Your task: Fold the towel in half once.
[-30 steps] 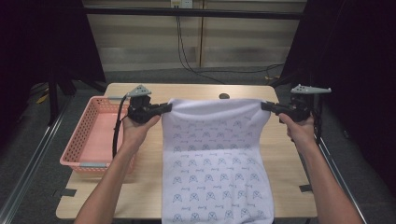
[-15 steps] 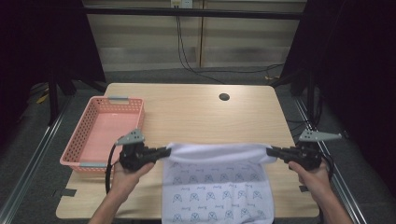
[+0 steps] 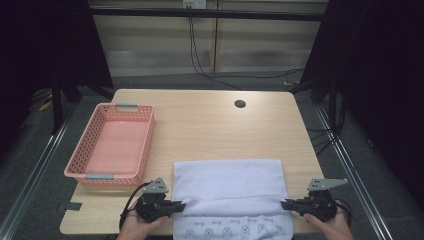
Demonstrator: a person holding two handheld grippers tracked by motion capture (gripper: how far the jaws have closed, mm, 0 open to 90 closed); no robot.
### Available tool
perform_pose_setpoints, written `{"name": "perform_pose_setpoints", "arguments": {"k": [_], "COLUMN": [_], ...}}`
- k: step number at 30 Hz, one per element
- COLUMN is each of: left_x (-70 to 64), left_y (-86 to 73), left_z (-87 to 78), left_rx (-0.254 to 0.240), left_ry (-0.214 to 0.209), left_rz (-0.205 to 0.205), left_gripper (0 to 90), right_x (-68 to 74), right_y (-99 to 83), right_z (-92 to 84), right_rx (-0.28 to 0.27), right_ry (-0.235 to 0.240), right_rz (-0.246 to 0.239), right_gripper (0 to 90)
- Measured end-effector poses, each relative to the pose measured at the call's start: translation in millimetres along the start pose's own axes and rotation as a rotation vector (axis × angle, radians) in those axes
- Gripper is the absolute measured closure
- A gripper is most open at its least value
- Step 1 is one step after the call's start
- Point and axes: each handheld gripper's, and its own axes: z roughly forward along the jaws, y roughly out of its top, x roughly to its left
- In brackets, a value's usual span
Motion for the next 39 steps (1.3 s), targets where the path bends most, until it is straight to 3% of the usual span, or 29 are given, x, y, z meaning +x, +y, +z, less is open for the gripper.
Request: {"name": "perform_pose_setpoints", "arguments": {"k": [2,6,8,12,15,24,25,29,33,34,37,39], "left_x": [1.1,10.6,10.4,16.9,31.2,63.0,67.9,87.2,101.9,107.3,114.9,123.7], "left_y": [2.4,0.9,2.7,11.5,22.9,55.5,57.8,67.4,79.4,83.2,93.3,100.6], "left_z": [7.6,9.4,9.7,14.9,20.8,42.1,44.1,49.1,54.7,56.3,61.9,65.3], "left_rx": [0.037,0.040,0.042,0.036,0.030,0.001,-0.012,-0.034,-0.030,-0.031,-0.030,-0.029], "left_ry": [-0.001,-0.030,0.001,0.044,0.061,0.144,0.138,0.141,0.150,0.145,0.184,0.194], "left_rz": [0.008,-0.061,-0.039,-0.017,-0.042,-0.036,-0.059,-0.086,-0.077,-0.105,-0.105,-0.112], "left_gripper": [87.2,87.4,87.6,87.6,87.7,87.6,87.6,87.6,87.5,87.6,87.6,87.6], "right_x": [-0.7,-0.2,-0.9,-9.8,-16.7,-47.8,-52.1,-68.4,-81.0,-83.9,-91.7,-100.7], "right_y": [1.5,1.1,2.2,5.7,10.7,33.6,37.0,51.5,64.4,66.7,78.8,86.0], "right_z": [5.2,16.7,18.8,21.9,24.1,35.7,37.8,47.0,55.6,56.9,63.3,68.8], "right_rx": [0.018,0.101,0.112,0.089,0.080,0.039,0.035,0.017,0.004,0.002,0.011,-0.007], "right_ry": [-0.003,-0.039,-0.046,-0.050,-0.072,-0.120,-0.120,-0.131,-0.152,-0.148,-0.173,-0.180], "right_rz": [-0.003,-0.037,-0.033,-0.021,-0.014,0.020,0.020,0.030,0.038,0.040,0.013,0.035], "right_gripper": [87.2,87.3,87.3,87.4,87.5,87.5,87.5,87.5,87.5,87.5,87.5,87.5]}}
